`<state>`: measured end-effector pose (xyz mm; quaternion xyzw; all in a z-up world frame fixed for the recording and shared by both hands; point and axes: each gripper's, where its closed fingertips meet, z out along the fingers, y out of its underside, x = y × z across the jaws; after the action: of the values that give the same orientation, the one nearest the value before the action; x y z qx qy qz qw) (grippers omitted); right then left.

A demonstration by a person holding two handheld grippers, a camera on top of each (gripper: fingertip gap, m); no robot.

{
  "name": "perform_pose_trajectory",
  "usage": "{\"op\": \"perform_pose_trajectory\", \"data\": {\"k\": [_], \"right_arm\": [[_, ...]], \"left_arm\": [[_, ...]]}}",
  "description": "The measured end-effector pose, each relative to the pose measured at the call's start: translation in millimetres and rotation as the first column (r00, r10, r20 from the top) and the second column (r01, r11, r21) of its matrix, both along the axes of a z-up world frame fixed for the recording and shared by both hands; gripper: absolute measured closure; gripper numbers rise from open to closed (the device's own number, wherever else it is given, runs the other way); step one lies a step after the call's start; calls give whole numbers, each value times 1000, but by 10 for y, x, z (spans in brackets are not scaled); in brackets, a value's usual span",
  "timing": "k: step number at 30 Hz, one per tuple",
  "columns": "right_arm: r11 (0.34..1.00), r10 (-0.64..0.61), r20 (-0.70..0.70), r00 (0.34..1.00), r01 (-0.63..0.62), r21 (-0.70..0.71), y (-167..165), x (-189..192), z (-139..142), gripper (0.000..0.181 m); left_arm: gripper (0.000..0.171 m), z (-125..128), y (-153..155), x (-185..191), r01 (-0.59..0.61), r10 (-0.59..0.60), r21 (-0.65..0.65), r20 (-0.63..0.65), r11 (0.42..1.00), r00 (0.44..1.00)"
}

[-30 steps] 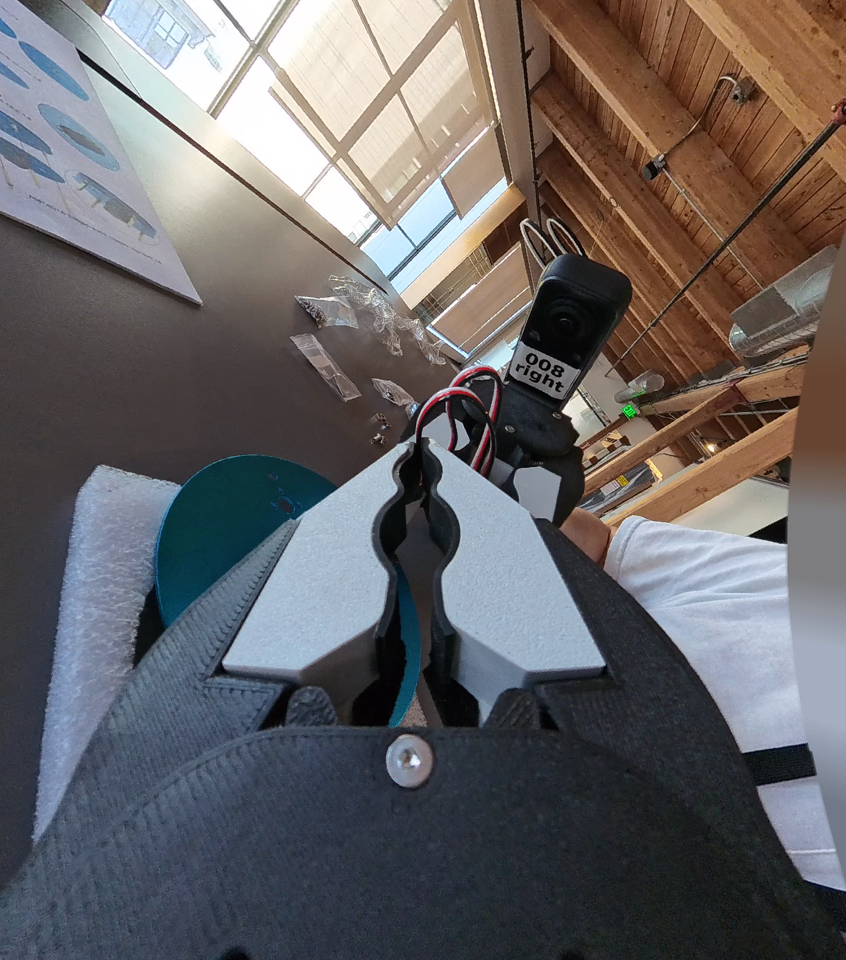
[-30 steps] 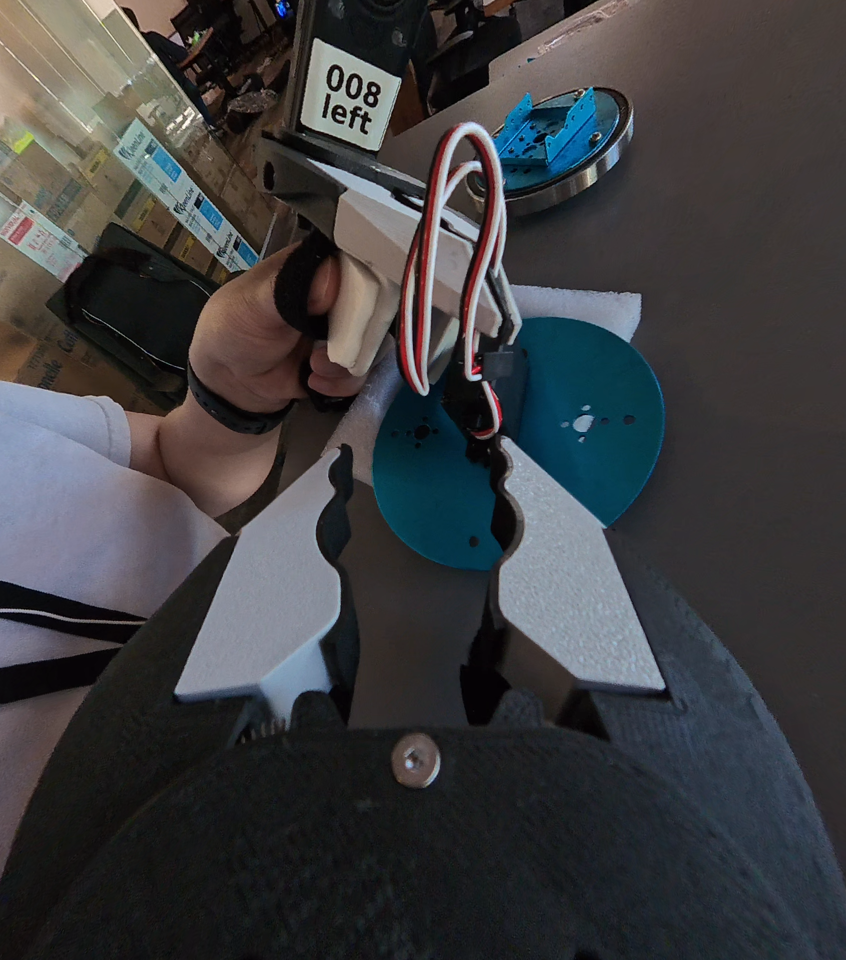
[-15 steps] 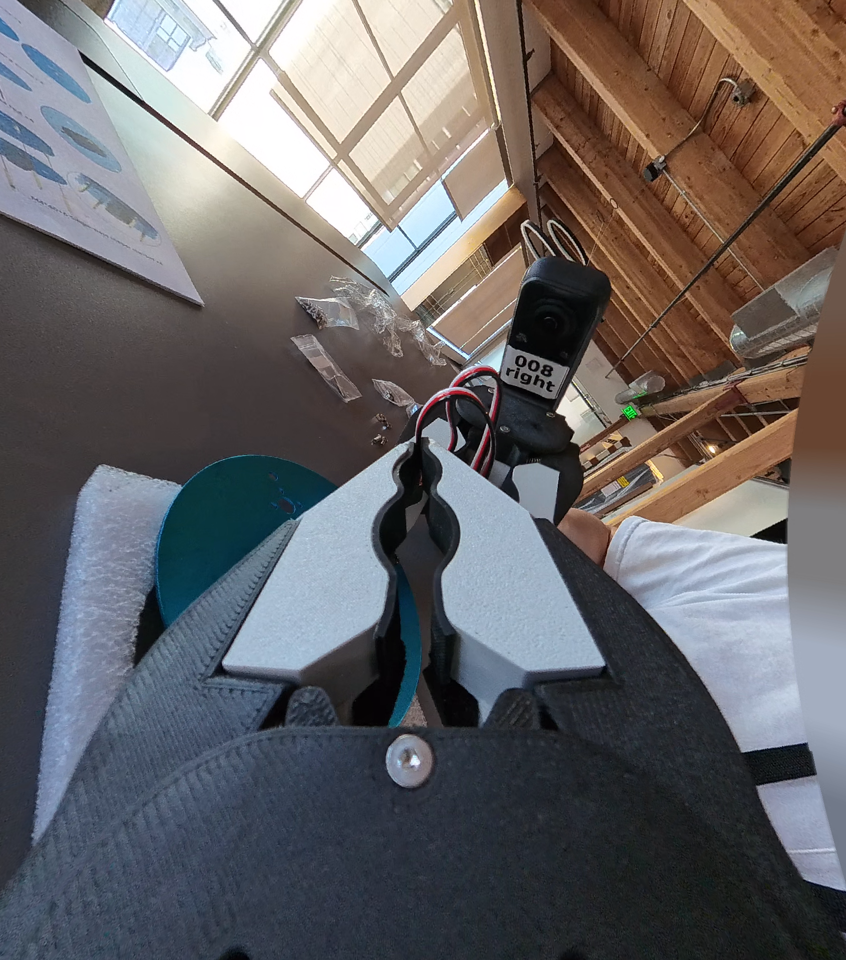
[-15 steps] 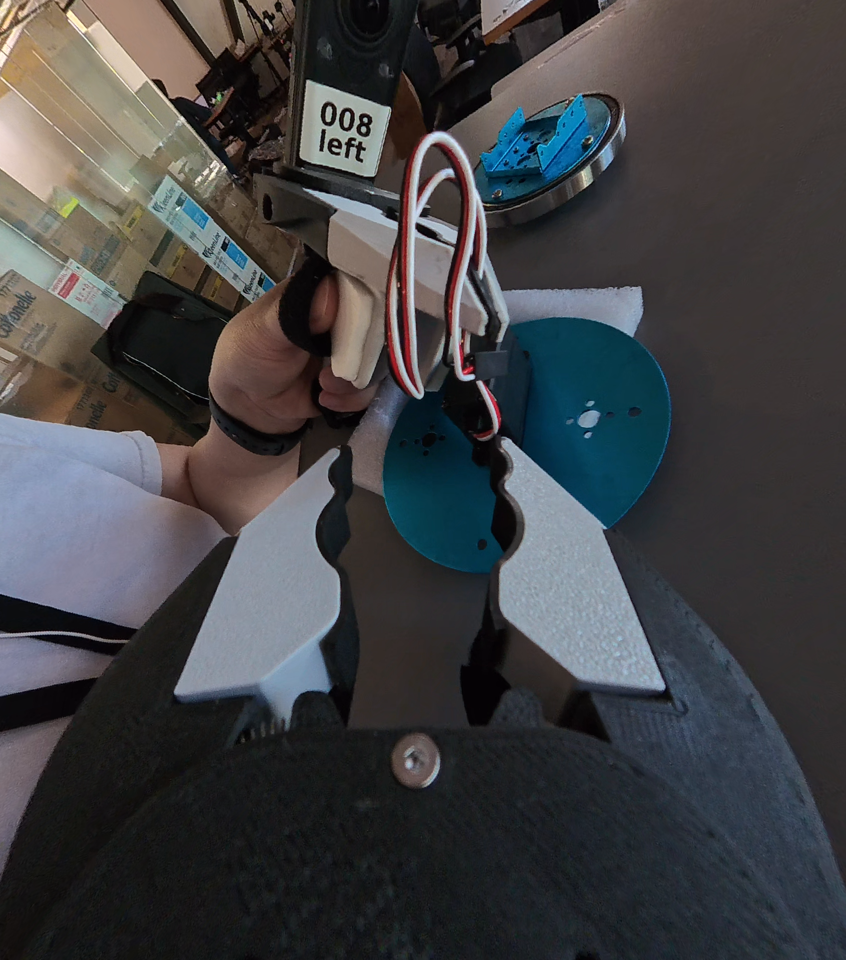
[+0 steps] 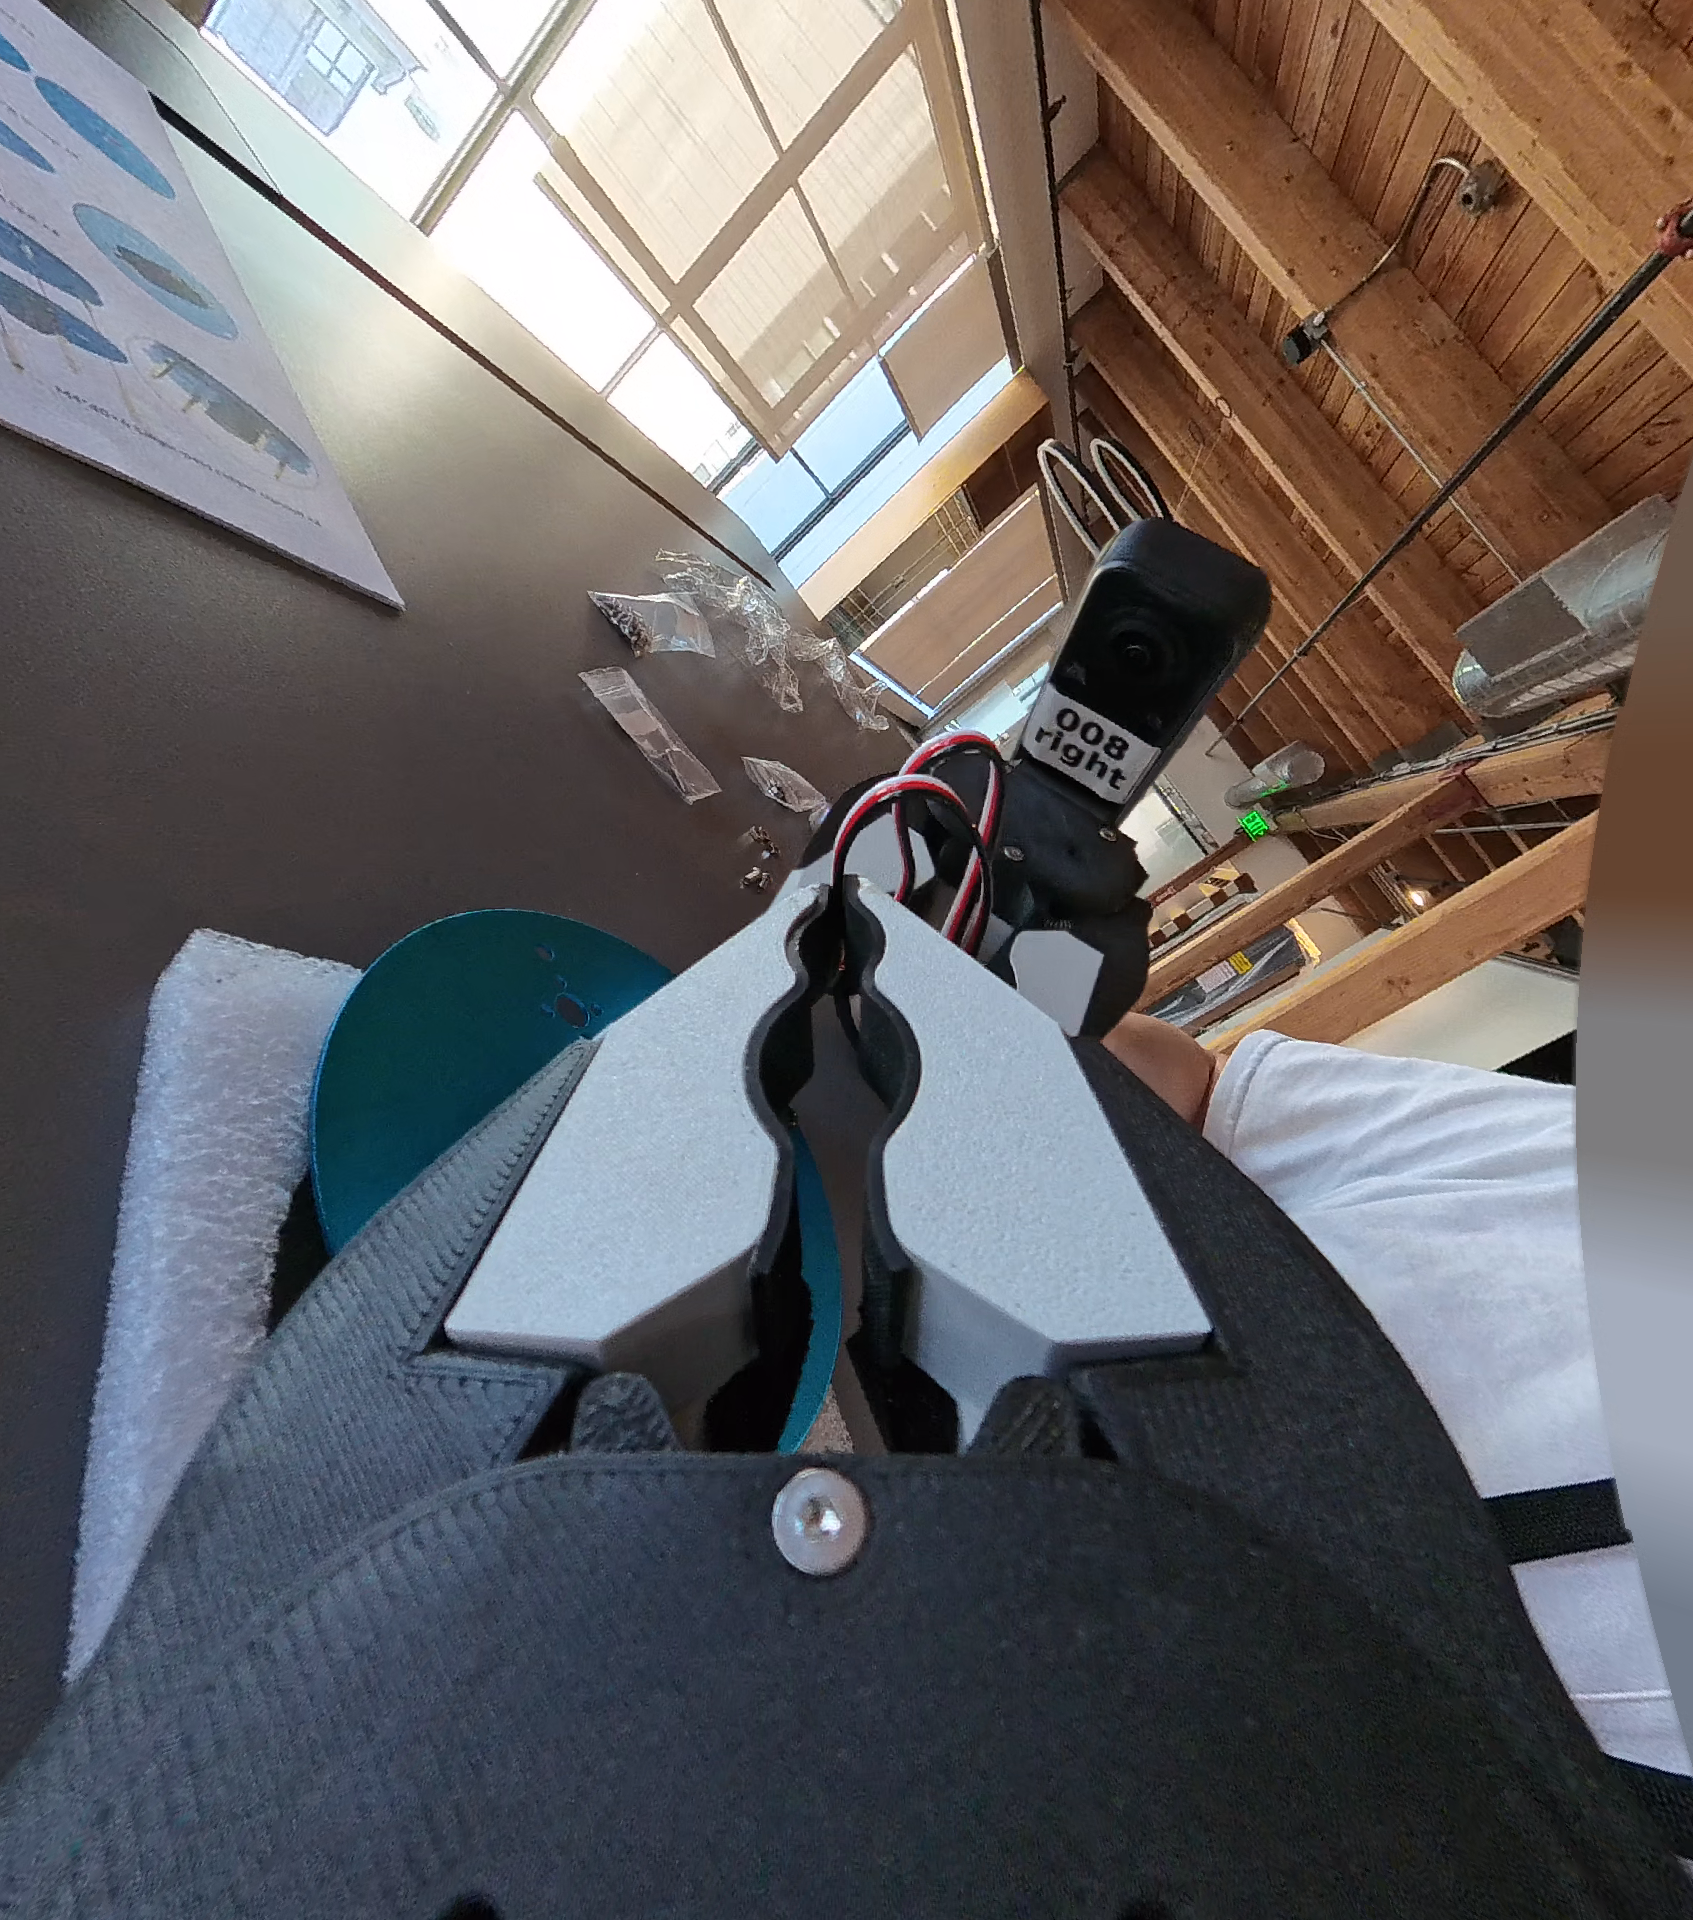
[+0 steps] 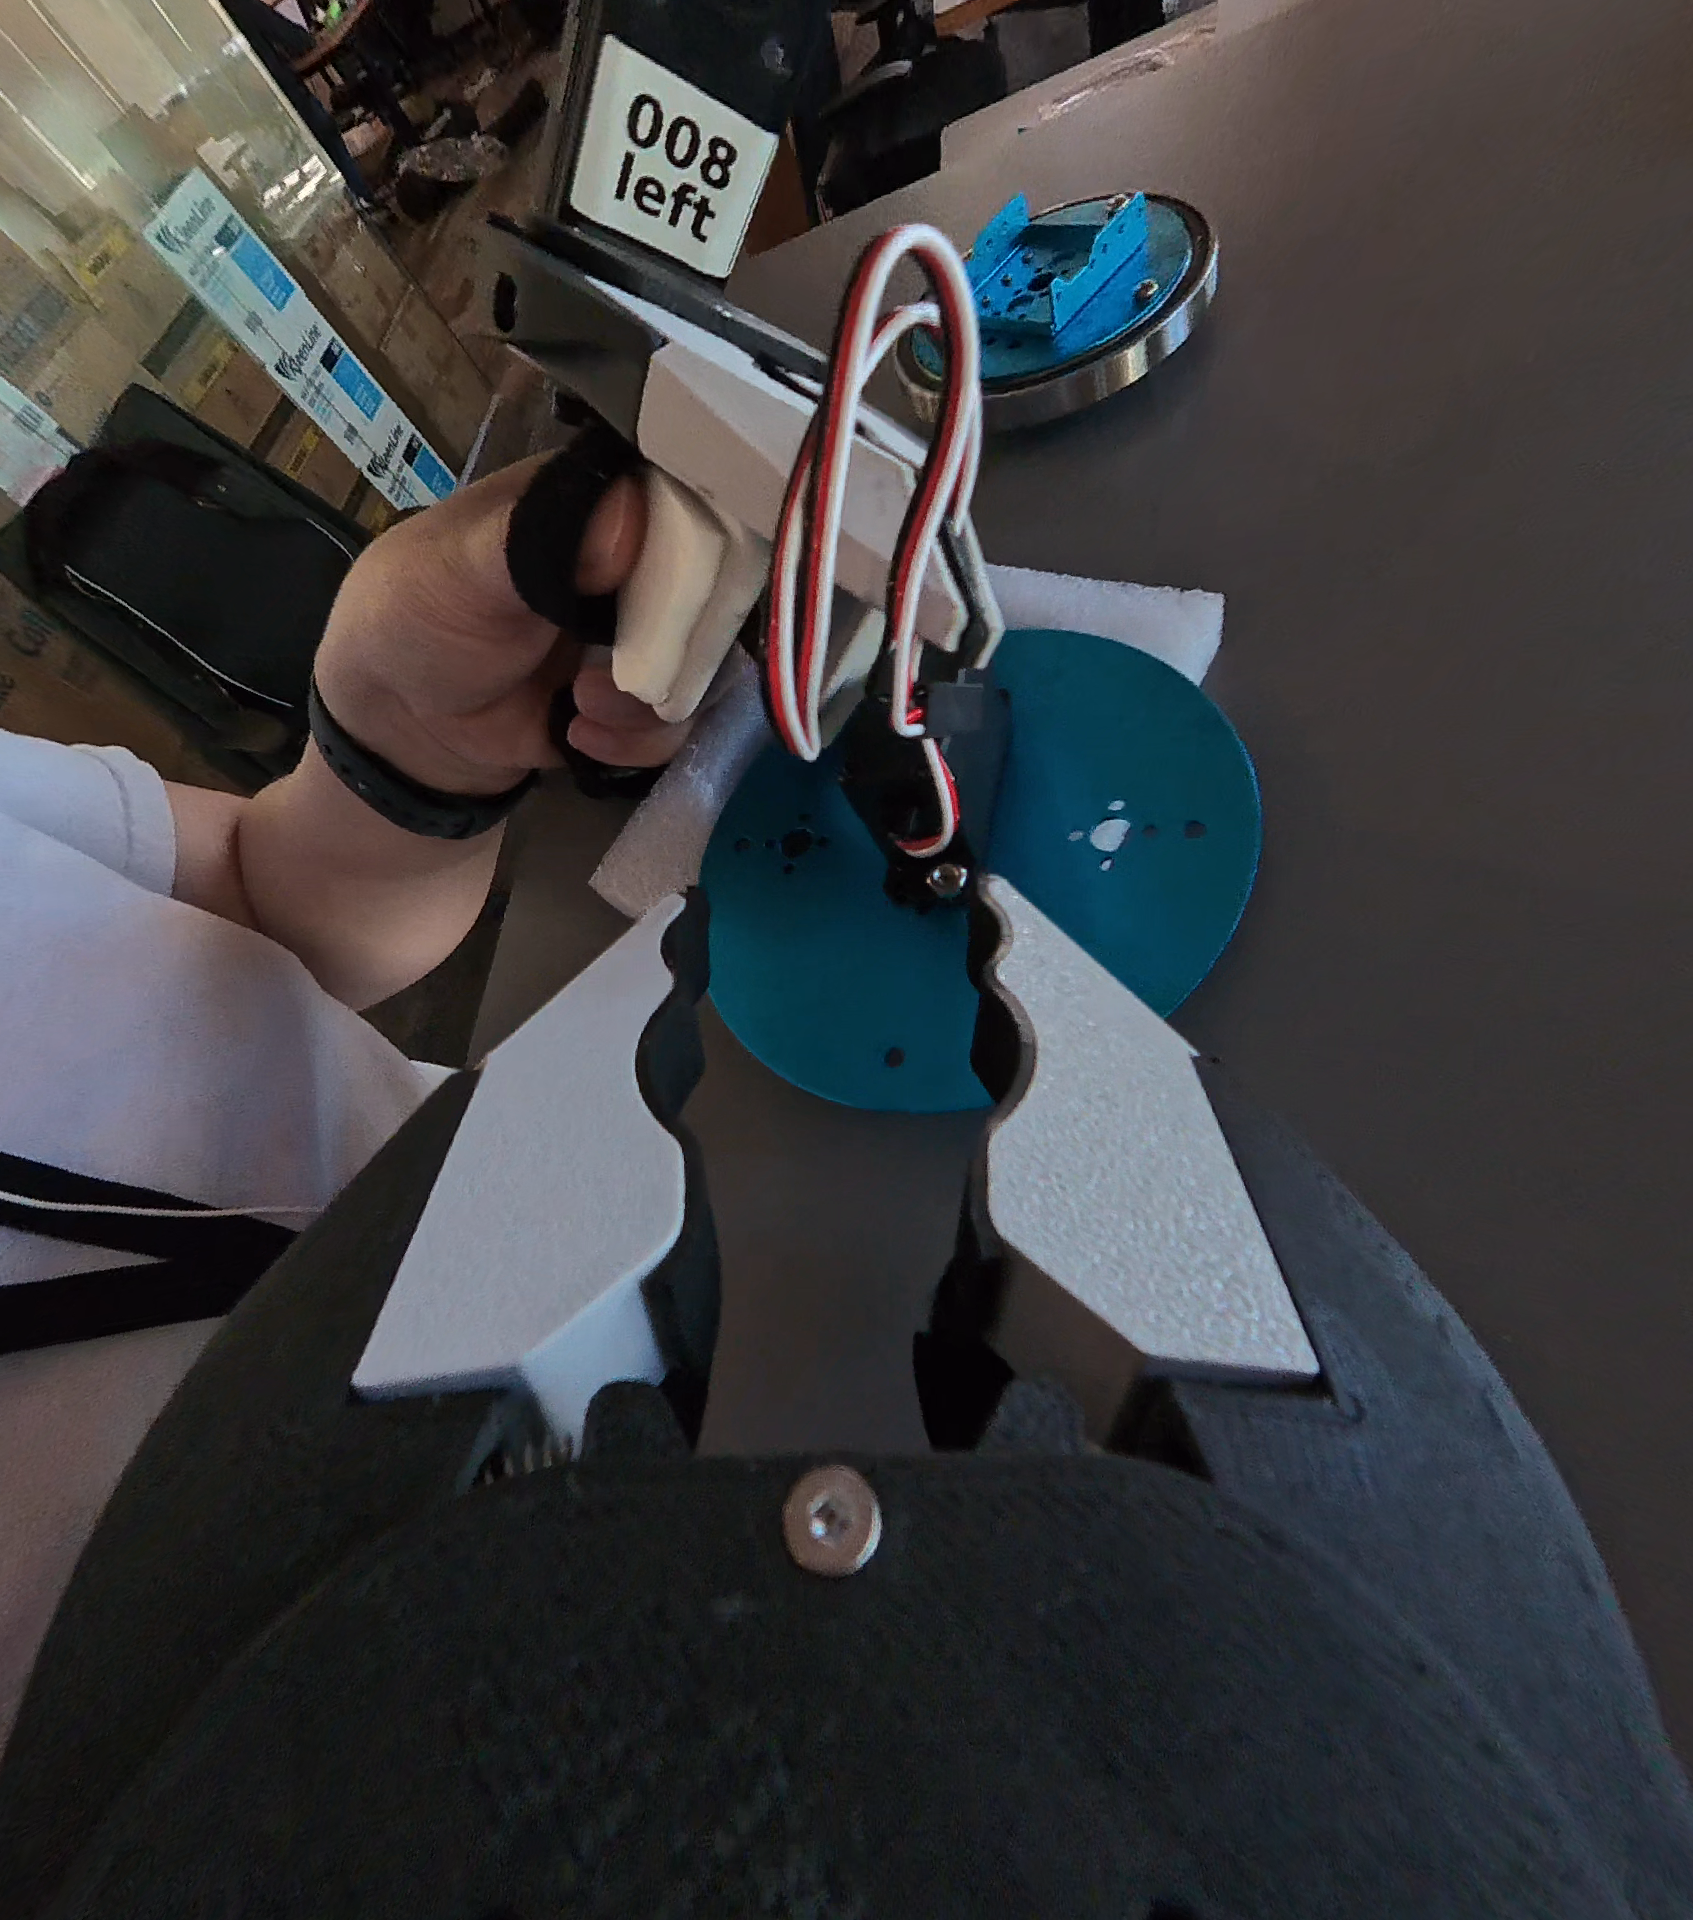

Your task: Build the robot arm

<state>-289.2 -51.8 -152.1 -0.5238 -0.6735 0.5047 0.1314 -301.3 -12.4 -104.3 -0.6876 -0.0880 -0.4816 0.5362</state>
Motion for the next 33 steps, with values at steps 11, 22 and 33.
{"op": "perform_pose_trajectory", "data": {"k": [11, 22, 33], "right_arm": [[999, -3, -14, 1000, 4, 52, 9, -6, -5, 135], [997, 4, -13, 1000, -3, 73, -5, 13, -16, 136], [981, 3, -67, 998, 10, 193, 106, -36, -30, 147]], "left_arm": [[171, 1, -2, 1, 2, -2, -1, 2, 1000, 1000], [171, 4, -2, 2, 1, -1, 0, 2, 1000, 1000], [171, 5, 0, 4, 0, 0, 0, 0, 1000, 1000]]}}
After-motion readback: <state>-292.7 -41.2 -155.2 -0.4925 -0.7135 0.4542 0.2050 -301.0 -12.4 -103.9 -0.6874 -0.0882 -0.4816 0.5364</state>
